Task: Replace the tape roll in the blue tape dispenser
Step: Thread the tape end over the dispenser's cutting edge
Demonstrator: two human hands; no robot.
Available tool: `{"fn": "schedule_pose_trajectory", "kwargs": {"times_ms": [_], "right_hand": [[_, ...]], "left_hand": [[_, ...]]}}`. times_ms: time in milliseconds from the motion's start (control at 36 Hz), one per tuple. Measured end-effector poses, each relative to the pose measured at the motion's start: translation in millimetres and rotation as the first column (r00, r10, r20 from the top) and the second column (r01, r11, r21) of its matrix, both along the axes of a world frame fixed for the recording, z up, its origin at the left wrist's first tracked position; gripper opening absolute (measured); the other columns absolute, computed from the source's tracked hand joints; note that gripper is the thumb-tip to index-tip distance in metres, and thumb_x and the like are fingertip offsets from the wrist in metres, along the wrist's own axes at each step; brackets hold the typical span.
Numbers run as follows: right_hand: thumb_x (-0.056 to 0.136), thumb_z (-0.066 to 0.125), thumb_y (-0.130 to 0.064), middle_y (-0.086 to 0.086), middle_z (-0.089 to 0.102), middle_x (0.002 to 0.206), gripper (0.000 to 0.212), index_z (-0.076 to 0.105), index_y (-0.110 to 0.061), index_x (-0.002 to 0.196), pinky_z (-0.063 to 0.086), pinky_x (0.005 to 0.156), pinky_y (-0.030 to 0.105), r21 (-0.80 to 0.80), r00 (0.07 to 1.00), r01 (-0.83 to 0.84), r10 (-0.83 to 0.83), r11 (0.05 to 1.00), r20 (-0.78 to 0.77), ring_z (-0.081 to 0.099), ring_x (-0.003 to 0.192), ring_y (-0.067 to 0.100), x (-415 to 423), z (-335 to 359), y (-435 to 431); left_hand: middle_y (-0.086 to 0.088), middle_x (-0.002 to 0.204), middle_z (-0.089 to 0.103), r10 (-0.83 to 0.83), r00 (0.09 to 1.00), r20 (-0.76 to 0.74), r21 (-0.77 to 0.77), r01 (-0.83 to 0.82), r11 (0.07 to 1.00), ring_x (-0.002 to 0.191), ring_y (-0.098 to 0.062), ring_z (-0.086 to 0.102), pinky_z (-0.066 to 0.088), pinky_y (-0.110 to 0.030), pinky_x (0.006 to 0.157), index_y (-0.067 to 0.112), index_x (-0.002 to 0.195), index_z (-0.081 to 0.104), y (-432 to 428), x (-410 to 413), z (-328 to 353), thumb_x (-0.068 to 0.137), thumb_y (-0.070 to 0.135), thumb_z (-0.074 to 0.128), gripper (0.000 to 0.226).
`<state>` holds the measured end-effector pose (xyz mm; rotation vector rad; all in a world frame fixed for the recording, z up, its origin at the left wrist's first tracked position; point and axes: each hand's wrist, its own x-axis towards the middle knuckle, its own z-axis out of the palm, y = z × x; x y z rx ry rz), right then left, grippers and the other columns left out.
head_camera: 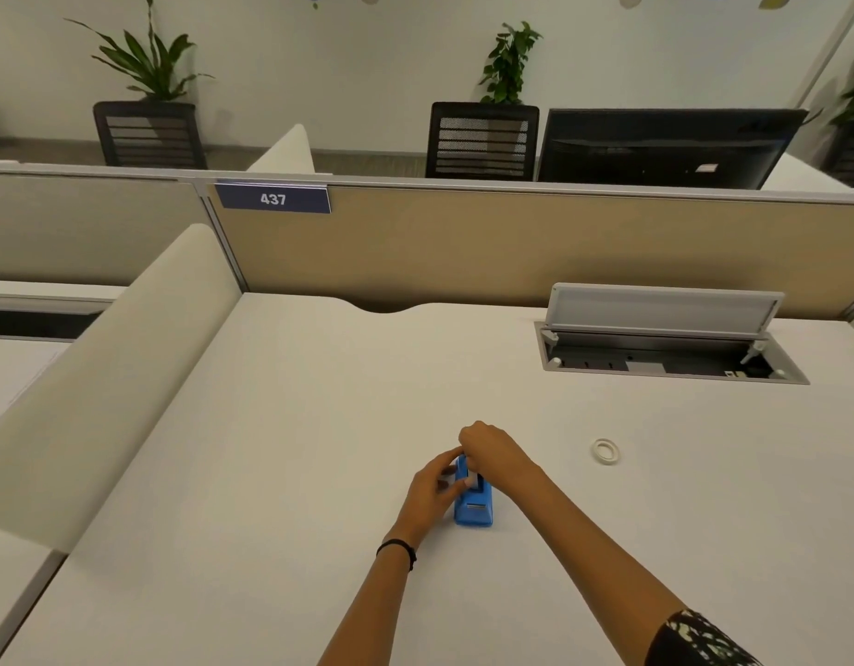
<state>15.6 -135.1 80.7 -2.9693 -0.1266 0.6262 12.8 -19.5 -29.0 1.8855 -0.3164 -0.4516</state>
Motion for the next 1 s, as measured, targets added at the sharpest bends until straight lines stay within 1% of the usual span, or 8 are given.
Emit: {"fn": "schedule_pose_trajectory", "kwargs": {"times_ms": [194, 389, 472, 556, 639, 750, 917, 1000], "right_hand": [[0.082, 0.057, -0.001, 0.002, 0.028, 0.053, 0.047, 0.025, -0.014, 0.05, 0.021, 0.044, 0.021, 0.016, 0.997, 0.074, -0.074, 0.997, -0.005, 0.025, 0.044, 0.012, -2, -8, -1], [0.083, 0.055, 0.0, 0.0, 0.025, 0.056, 0.049, 0.021, -0.016, 0.052, 0.021, 0.044, 0.021, -0.013, 0.999, -0.044, 0.044, 0.999, 0.007, 0.025, 0.046, 0.011, -8, -3, -3], [0.085, 0.053, 0.002, 0.002, 0.027, 0.057, 0.037, 0.033, -0.015, 0.059, 0.021, 0.044, 0.02, -0.039, 0.997, -0.081, 0.081, 0.996, -0.018, 0.025, 0.046, 0.011, -10, 1, -2], [0.086, 0.054, 0.001, 0.01, 0.042, 0.069, 0.011, 0.05, -0.01, 0.085, 0.029, 0.049, 0.023, -0.093, 0.994, -0.112, 0.109, 0.989, -0.031, 0.036, 0.052, 0.015, -12, 0, 0], [0.087, 0.054, 0.0, 0.021, 0.06, 0.103, 0.018, 0.056, -0.001, 0.105, 0.035, 0.066, 0.027, -0.079, 0.994, -0.108, 0.105, 0.991, -0.042, 0.044, 0.073, 0.022, -13, 1, 1], [0.088, 0.054, -0.005, 0.021, 0.06, 0.115, 0.024, 0.054, 0.0, 0.112, 0.047, 0.083, 0.033, -0.062, 0.994, -0.098, 0.096, 0.993, -0.046, 0.053, 0.082, 0.024, -13, 4, -1], [0.089, 0.056, -0.009, 0.016, 0.054, 0.094, 0.022, 0.055, 0.0, 0.108, 0.036, 0.07, 0.026, -0.06, 0.996, -0.09, 0.088, 0.994, -0.034, 0.045, 0.076, 0.021, -12, 0, 1], [0.088, 0.056, -0.01, 0.02, 0.058, 0.1, 0.023, 0.055, 0.0, 0.109, 0.046, 0.077, 0.032, -0.062, 0.995, -0.087, 0.084, 0.994, -0.05, 0.051, 0.078, 0.024, -11, -1, 2]], "left_hand": [[0.011, 0.116, 0.055, -0.001, 1.0, 0.0, -0.013, 0.001, 1.0, 0.106, -0.005, 0.051, 0.044, -0.008, 0.076, 0.039, 0.12, 0.043, 0, -1, 2, 0.086, 0.028, 0.061, 0.041], [0.009, 0.115, 0.056, 0.009, 1.0, 0.008, -0.012, -0.009, 1.0, 0.105, -0.008, 0.052, 0.043, -0.008, 0.078, 0.026, 0.128, 0.046, 0, -1, 2, 0.086, 0.025, 0.062, 0.045], [0.009, 0.114, 0.057, 0.013, 1.0, 0.01, -0.009, -0.012, 1.0, 0.104, -0.007, 0.053, 0.043, -0.009, 0.078, 0.027, 0.127, 0.046, 0, -1, 1, 0.086, 0.025, 0.061, 0.044], [0.008, 0.114, 0.057, 0.011, 1.0, 0.022, 0.006, -0.011, 1.0, 0.105, -0.007, 0.053, 0.044, -0.007, 0.077, 0.023, 0.128, 0.047, 0, -2, -1, 0.086, 0.024, 0.061, 0.044], [0.005, 0.116, 0.059, 0.009, 0.999, 0.034, 0.012, -0.009, 1.0, 0.106, -0.008, 0.054, 0.043, -0.003, 0.077, 0.02, 0.127, 0.049, 1, -2, -1, 0.086, 0.022, 0.061, 0.042], [0.003, 0.117, 0.06, 0.016, 0.999, 0.041, 0.004, -0.016, 1.0, 0.105, -0.009, 0.054, 0.044, -0.006, 0.078, 0.02, 0.127, 0.05, 0, -3, -2, 0.087, 0.021, 0.06, 0.042], [0.005, 0.114, 0.06, 0.023, 0.999, 0.038, 0.0, -0.023, 1.0, 0.103, -0.008, 0.054, 0.043, -0.005, 0.077, 0.02, 0.125, 0.051, 0, -3, -2, 0.086, 0.021, 0.061, 0.041], [0.005, 0.115, 0.059, 0.021, 0.999, 0.037, -0.002, -0.021, 1.0, 0.104, -0.009, 0.054, 0.043, -0.007, 0.078, 0.02, 0.126, 0.05, 0, -3, -1, 0.086, 0.022, 0.061, 0.041]]}}
